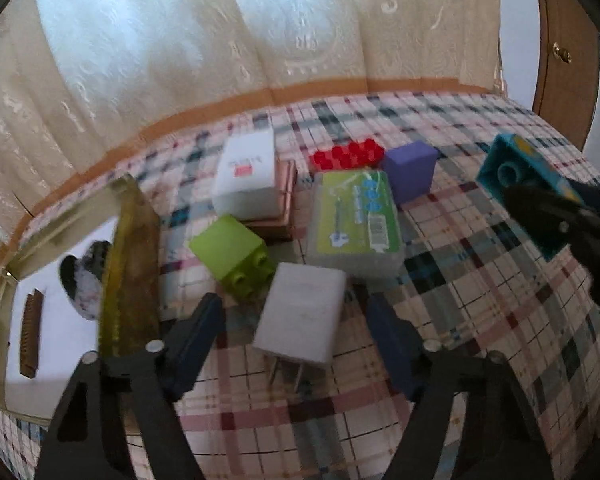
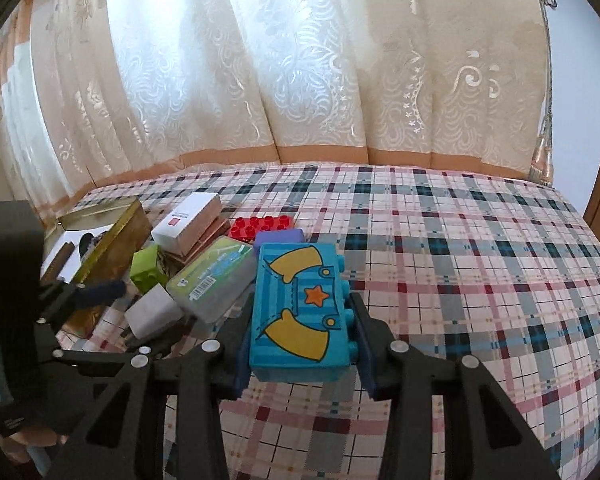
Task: Organize rigid objects
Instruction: 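Grasp the white charger plug with the left tool while the right tool grasps the blue toy block, then carry the charger plug with the left tool while the right tool carries the blue block over the tray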
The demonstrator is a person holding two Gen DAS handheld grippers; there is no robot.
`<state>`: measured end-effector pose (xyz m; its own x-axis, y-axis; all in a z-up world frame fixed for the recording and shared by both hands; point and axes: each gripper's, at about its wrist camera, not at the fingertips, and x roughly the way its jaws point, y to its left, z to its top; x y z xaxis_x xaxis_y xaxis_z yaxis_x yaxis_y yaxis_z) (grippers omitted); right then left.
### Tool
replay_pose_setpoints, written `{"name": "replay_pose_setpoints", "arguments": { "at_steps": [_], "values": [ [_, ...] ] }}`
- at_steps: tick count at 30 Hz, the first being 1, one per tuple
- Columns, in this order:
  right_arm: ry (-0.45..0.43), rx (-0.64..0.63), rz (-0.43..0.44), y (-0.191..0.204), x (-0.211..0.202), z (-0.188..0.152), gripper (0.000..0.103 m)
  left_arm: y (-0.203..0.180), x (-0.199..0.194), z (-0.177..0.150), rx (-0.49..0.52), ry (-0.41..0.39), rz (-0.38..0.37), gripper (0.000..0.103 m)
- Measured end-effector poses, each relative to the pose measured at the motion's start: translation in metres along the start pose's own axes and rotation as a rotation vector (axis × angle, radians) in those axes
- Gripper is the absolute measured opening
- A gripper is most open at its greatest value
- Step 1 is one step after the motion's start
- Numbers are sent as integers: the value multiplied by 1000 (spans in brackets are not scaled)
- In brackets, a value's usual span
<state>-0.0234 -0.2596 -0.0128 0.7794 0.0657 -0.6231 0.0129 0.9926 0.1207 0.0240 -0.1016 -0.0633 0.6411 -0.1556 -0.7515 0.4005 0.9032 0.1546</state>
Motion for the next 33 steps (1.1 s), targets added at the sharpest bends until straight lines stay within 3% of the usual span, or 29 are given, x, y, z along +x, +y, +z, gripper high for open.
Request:
{"name": "replay_pose_setpoints", "arguments": {
  "at_steps": [7,14,25,33],
  "values": [
    [-2,8,3,-1,0,-1,45,6,2,2,-62,7,-140,37],
    [-25,34,-17,-6,-3,0,45,-3,-9,-4,-44,-11,-189,37],
    [-93,27,-64,-4,-13,0,45,-7,-40,-11,-2,-152,-238,37],
    [-146,-18,-133,5,-17,-2,45,18,-59,-9,-44,-239,-284,37]
  ]
}}
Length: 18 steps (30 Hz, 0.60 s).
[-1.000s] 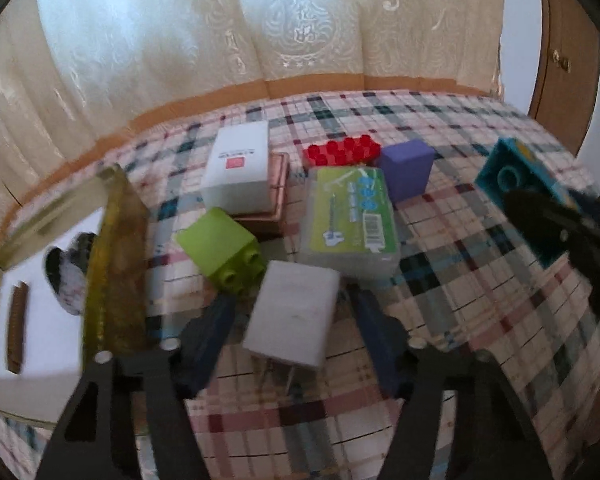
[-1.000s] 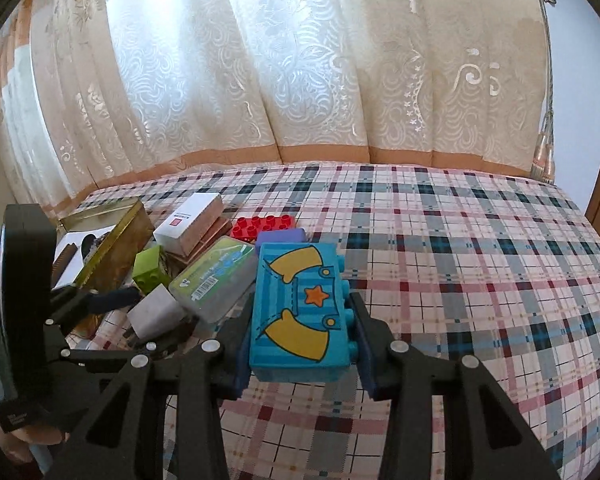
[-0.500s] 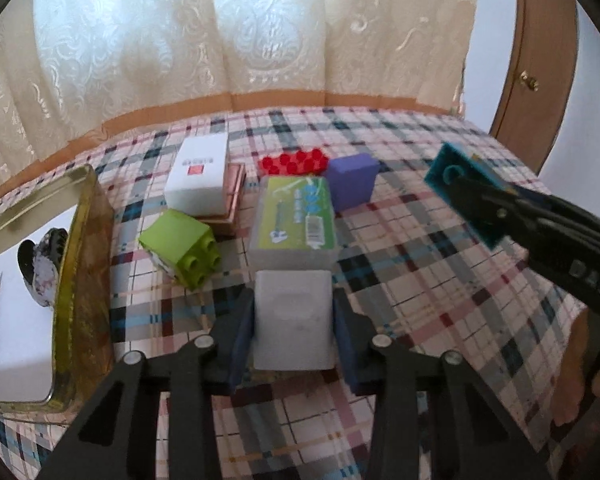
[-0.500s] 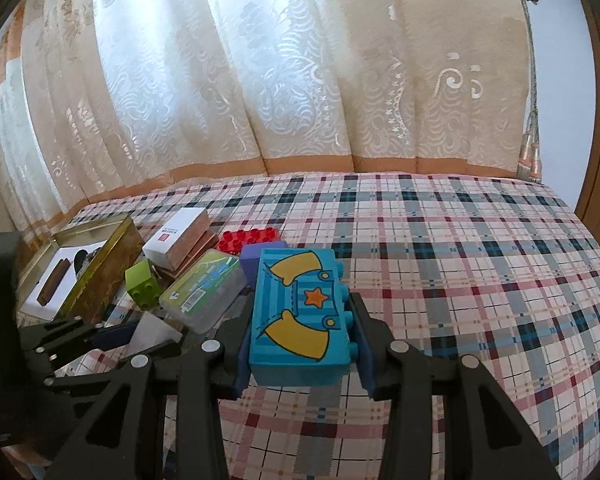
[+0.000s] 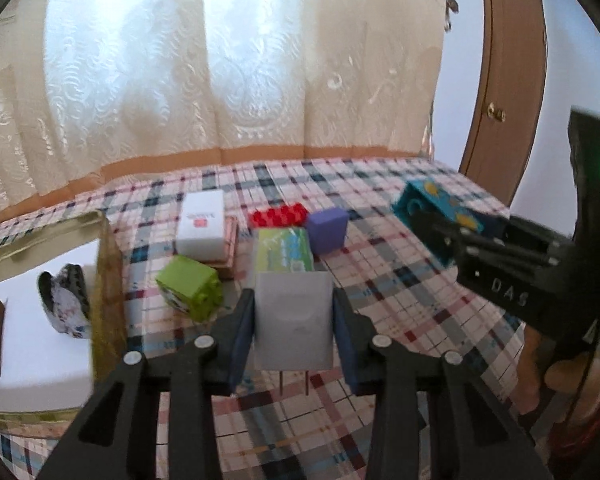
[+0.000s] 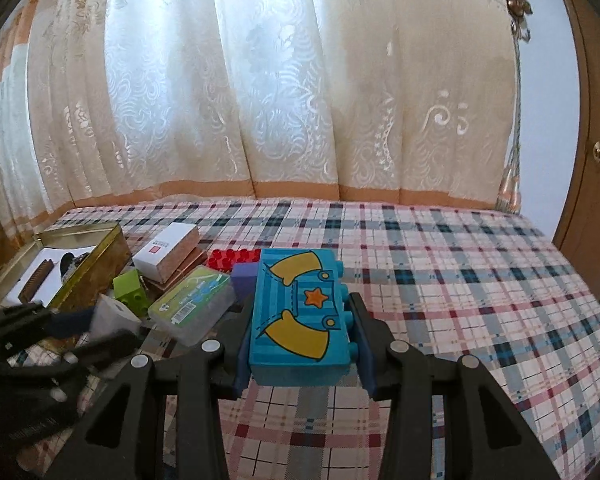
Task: Organize rigid objects
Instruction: 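Carry the charger plug with the left tool while the right tool carries the blue block over the tray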
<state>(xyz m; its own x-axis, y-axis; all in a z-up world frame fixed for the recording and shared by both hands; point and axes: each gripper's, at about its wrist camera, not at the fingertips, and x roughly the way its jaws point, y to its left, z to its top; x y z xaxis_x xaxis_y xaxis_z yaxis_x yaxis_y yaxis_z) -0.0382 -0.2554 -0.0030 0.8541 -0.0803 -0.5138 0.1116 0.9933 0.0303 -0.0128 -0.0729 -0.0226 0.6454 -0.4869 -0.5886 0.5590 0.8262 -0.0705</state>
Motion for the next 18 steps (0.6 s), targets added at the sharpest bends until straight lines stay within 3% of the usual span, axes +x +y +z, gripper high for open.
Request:
{"name": "replay_pose_setpoints", "arguments": {
  "at_steps": [12,18],
  "values": [
    [-8,-14,-55,14,-2,2,45,35,-25,15,17,-93,63,37],
    [-17,-45,-34,38,-5,11,45,65,-34,23,-21,-128,96,37]
  ]
}}
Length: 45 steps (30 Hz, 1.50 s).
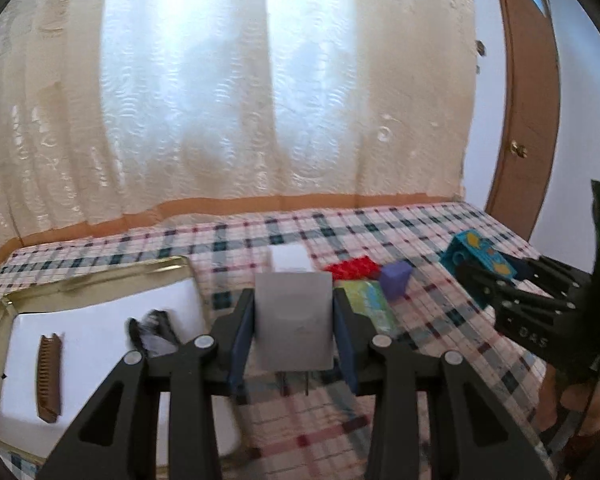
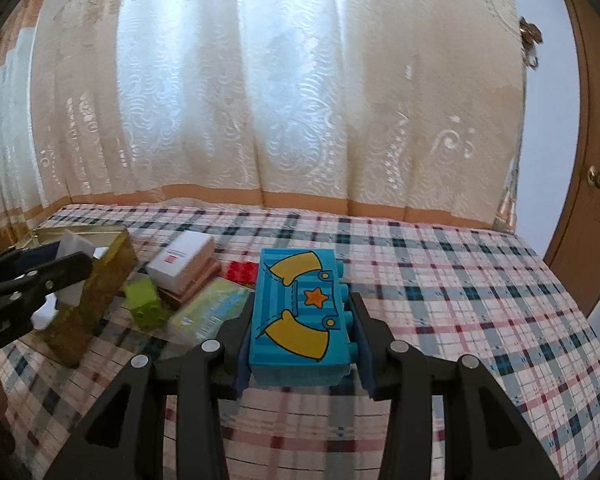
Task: Organize rigid objects
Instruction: 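Carry the charger plug with the left tool while the right tool carries the blue block over the tray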
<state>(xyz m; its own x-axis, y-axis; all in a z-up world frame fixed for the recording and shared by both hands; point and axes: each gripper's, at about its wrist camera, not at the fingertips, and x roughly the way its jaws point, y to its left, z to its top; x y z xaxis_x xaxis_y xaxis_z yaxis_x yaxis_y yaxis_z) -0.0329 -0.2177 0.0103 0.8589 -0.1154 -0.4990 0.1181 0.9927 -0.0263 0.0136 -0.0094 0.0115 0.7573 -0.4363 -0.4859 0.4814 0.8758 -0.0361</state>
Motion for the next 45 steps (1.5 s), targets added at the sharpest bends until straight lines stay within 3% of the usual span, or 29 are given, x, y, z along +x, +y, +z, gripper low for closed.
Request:
{"name": "replay_pose_setpoints", "arguments": {
  "at_steps": [11,18,31,35,39,45],
  "values": [
    [-22,-17,141,80,5,23,45,71,-7,2,-120,-42,112,37],
    [-9,-17,212,123,15,24,45,99,-14,0,-133,-56,200,37],
    [32,-35,308,183,23,16,45,166,-32,-11,-204,-48,387,37],
    [39,-46,336,201,24,17,45,190,-38,-14,-260,-43,408,37],
    [42,-64,355,222,26,18,45,202,-37,-18,-260,-23,462,37],
    [99,-54,388,251,40,18,45,218,-37,-22,-277,8,482,37]
  ]
}}
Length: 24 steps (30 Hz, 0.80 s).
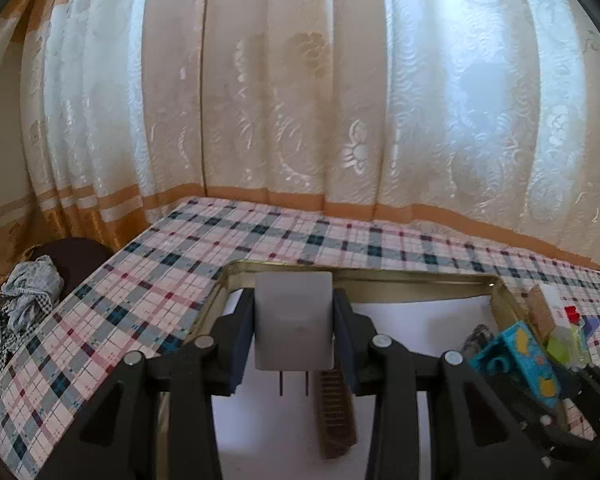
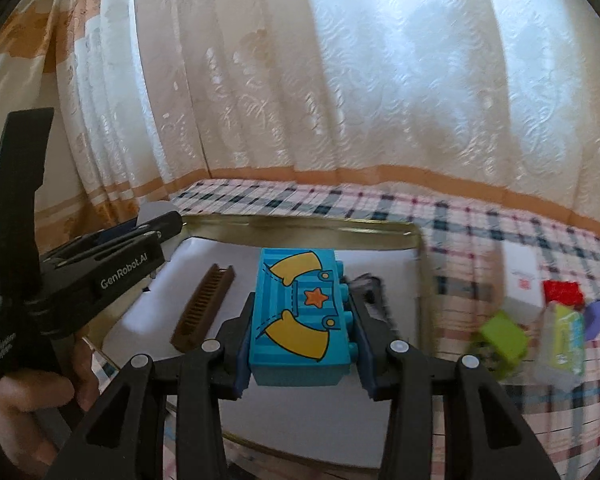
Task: Organize rigid objects
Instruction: 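Carry the charger plug with the left tool while the right tool carries the blue block over the tray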
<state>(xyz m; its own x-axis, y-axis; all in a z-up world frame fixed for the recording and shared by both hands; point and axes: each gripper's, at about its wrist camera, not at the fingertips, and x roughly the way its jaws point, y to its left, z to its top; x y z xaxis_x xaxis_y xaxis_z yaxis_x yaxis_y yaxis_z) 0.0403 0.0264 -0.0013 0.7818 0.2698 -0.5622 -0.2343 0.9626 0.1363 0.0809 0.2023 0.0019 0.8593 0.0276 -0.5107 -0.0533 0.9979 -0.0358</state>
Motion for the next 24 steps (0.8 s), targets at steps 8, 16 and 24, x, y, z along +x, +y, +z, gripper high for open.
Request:
{"name": "replay_pose_setpoints", "arguments": {
  "at_steps": [8,16,24],
  "values": [
    [47,11,8,15,21,0,45,8,9,-3,22,40,75,37],
    [80,-9,8,19,31,-3,45,11,16,-7,22,81,110,37],
    [90,-34,-1,22,33,-6,45,8,22,-9,50,104,141,37]
  ]
}}
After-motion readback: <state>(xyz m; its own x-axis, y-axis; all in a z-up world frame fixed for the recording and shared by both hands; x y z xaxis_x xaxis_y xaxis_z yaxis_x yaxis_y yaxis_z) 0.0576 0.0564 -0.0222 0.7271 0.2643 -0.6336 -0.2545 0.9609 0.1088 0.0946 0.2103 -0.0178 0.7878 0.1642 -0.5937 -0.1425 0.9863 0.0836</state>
